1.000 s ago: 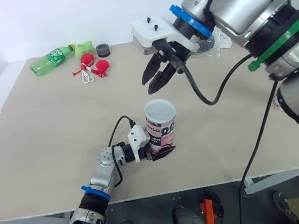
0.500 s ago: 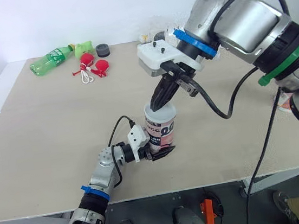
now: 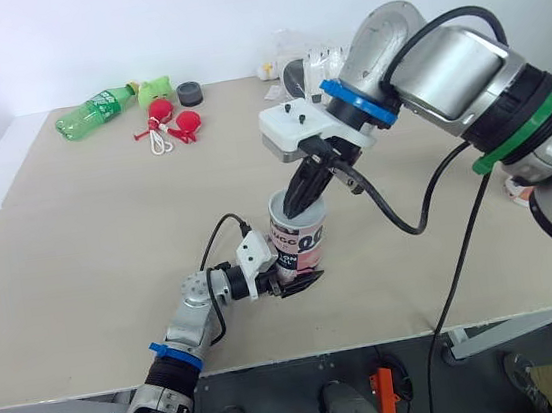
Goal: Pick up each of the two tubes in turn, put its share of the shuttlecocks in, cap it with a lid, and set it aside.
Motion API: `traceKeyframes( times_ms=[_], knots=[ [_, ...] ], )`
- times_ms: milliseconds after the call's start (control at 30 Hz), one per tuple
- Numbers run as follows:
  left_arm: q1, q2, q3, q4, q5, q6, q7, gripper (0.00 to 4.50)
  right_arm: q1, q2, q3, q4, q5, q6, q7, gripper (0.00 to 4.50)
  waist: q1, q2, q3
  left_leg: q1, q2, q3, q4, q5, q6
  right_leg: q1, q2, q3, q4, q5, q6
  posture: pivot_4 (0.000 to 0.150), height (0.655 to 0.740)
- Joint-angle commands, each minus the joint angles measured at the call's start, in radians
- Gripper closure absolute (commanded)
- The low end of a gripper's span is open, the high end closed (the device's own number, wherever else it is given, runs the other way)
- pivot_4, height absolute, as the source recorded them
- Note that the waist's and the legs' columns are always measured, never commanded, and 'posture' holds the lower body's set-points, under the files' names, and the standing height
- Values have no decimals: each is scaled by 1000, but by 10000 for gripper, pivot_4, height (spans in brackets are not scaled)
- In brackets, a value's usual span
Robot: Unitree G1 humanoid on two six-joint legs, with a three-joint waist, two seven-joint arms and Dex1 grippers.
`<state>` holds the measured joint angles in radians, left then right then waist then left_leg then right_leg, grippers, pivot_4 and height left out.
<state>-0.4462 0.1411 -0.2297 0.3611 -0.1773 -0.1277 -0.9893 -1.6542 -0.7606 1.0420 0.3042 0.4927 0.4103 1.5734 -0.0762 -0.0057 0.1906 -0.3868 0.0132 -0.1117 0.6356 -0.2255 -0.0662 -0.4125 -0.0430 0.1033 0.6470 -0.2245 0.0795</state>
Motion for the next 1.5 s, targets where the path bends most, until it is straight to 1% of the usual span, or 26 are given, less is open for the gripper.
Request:
traceKeyframes(
  times_ms=[33,433,500,600,700,800,833,867,933,967,1000,1033,1067,1133,1167,1333,1500],
  knots=[
    [29,-1,-18,2,-1,13,-8,8286,32,1,25,-20,-45,2,41,44282,0,0,0,1,0,0,0,0,0,1,0,0,0,0,0,1500,7400],
    [29,-4,-17,4,1,14,-6,8286,63,11,13,-14,-73,4,41,44282,0,0,-2,3,0,0,0,0,0,3,0,0,0,0,0,1500,7400],
    [28,-4,-16,6,1,13,-7,8286,58,9,-13,-7,-50,-3,41,44282,0,0,-2,4,0,0,0,0,0,3,0,0,0,0,0,1500,7400],
    [25,-3,-14,10,1,8,-10,8286,24,-20,-110,8,46,-26,41,44282,0,0,-1,3,0,0,0,0,0,3,0,0,0,0,0,1500,7400],
    [19,-2,-10,18,0,4,-11,8286,18,-18,-178,52,53,-23,41,44282,0,0,-1,1,0,0,0,0,0,2,0,0,0,0,0,1500,7400],
    [15,-3,-8,23,-1,1,-11,8286,19,-10,-257,82,68,7,41,35247,1,0,-1,1,0,0,0,0,0,2,0,0,0,0,0,1500,7400],
    [13,-3,-8,24,-1,1,-12,8286,19,-10,-291,79,97,39,41,30731,1,0,-1,1,0,0,0,0,0,2,0,0,0,0,0,1500,7400],
    [12,-3,-7,25,-1,2,-12,8286,23,-13,-352,65,156,96,41,24481,1,0,-1,1,0,0,0,0,0,2,0,0,0,0,0,1500,7400],
    [10,-2,-6,26,-1,2,-12,8286,38,-27,-458,26,262,215,41,14742,1,0,-1,1,0,0,0,0,0,2,0,0,0,0,0,1500,7400],
    [10,-1,-5,24,-1,3,-10,8286,64,-35,-506,4,279,247,41,9650,2,0,-1,1,0,-1,0,0,0,2,0,-1,0,0,0,1500,7400],
    [9,0,-4,23,-1,6,-9,8286,95,-43,-546,-20,280,271,41,5664,3,-1,-1,1,0,-1,0,0,0,2,0,-1,-1,0,-1,1500,7400],
    [9,1,-3,22,-1,6,-9,8286,127,-46,-585,-42,281,295,28,185,3,-1,-1,1,0,-2,0,0,0,2,0,-2,-1,0,-1,1500,7400],
    [9,2,-2,20,-2,8,-9,8286,165,-55,-619,-66,282,322,14,185,3,-1,-1,1,0,-2,0,0,0,3,0,-2,-1,0,0,1500,7400],
    [10,5,-1,17,-2,10,-10,962,248,-73,-675,-113,284,358,-17,0,3,-2,-1,1,0,-2,0,0,0,3,0,-2,-1,0,0,1500,7400],
    [10,7,-1,15,-4,13,-12,328,295,-82,-704,-135,285,379,-33,0,3,-2,-1,1,0,-2,0,0,0,3,0,-3,-1,0,-1,1500,7400],
    [11,18,4,5,-9,18,-23,328,469,-105,-805,-220,263,410,-87,0,2,-1,-1,0,0,-2,0,0,0,2,0,-2,-1,0,-1,1500,7400],
    [22,47,18,-31,-29,33,-43,328,671,-105,-905,-298,240,375,-164,0,2,-2,-1,0,0,-2,1,0,0,2,1,-3,-1,0,-1,1500,7400]
  ],
)
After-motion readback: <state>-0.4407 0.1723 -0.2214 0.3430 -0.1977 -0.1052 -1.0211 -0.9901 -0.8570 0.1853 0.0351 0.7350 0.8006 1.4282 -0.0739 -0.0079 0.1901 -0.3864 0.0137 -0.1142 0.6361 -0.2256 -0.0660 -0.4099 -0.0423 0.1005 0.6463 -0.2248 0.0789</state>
